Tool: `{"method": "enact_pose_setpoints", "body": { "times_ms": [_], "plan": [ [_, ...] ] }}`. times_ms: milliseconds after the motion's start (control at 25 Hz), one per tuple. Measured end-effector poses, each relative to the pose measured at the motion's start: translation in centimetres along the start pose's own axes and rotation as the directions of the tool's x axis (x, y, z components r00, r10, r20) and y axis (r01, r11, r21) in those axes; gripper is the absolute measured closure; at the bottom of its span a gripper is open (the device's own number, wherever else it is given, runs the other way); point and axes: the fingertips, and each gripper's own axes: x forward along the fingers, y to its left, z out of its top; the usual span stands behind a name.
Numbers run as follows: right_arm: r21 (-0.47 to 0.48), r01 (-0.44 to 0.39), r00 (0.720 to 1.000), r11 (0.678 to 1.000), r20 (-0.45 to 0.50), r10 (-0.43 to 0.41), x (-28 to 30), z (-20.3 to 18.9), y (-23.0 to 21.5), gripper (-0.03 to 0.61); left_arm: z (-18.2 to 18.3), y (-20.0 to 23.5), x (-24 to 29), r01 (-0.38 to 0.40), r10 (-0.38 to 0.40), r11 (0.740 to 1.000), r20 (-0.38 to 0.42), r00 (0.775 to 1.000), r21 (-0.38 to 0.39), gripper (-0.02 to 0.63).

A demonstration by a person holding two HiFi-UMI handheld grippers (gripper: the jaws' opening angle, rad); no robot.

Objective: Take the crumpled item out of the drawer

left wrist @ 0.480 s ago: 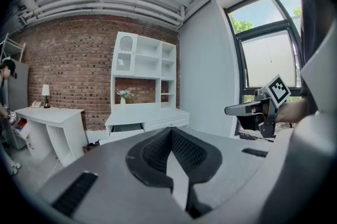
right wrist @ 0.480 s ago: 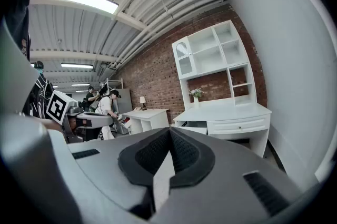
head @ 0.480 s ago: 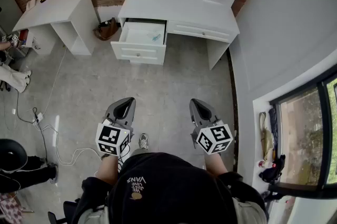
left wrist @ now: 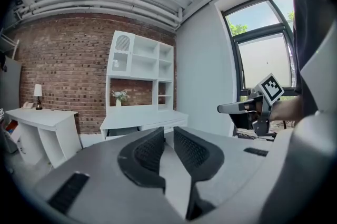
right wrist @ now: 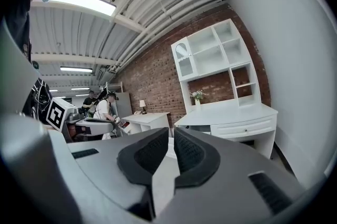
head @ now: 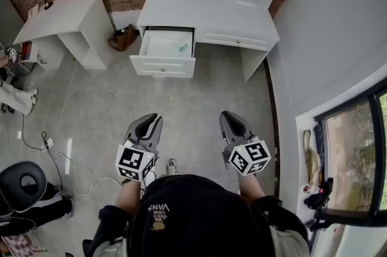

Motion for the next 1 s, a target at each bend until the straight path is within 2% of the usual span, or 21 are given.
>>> {"method": "enact_pose_setpoints", "body": {
  "times_ms": [80,280,640,1000],
  "plan": [
    [0.011,0.01,1.0,1.0,-0.001,-0.01,1.1,0.2,-0.1,0.54,0.2,1.2,0.5,0.013,-0.013,1.0,0.003,1.0,-0.005,0.521],
    [0.026,0.072,0.997,0.997,-0.009,-0.071,4.2,-0.1,-0.4,0.454,0.1,4.9,1.5,0.039,-0.039,0.999,0.006,0.999,-0.002,0.492],
    [0.064,0.175,0.985,0.983,-0.008,-0.175,8.4,-0.5,-1.1,0.423,-0.6,10.7,3.5,0.115,-0.115,0.993,-0.001,0.993,0.005,0.443],
    [0.068,0.19,0.981,0.98,-0.064,-0.185,13.1,-0.6,-4.7,0.411,-1.5,13.0,8.5,0.147,-0.147,0.989,-0.049,0.988,-0.019,0.431]
  ]
}}
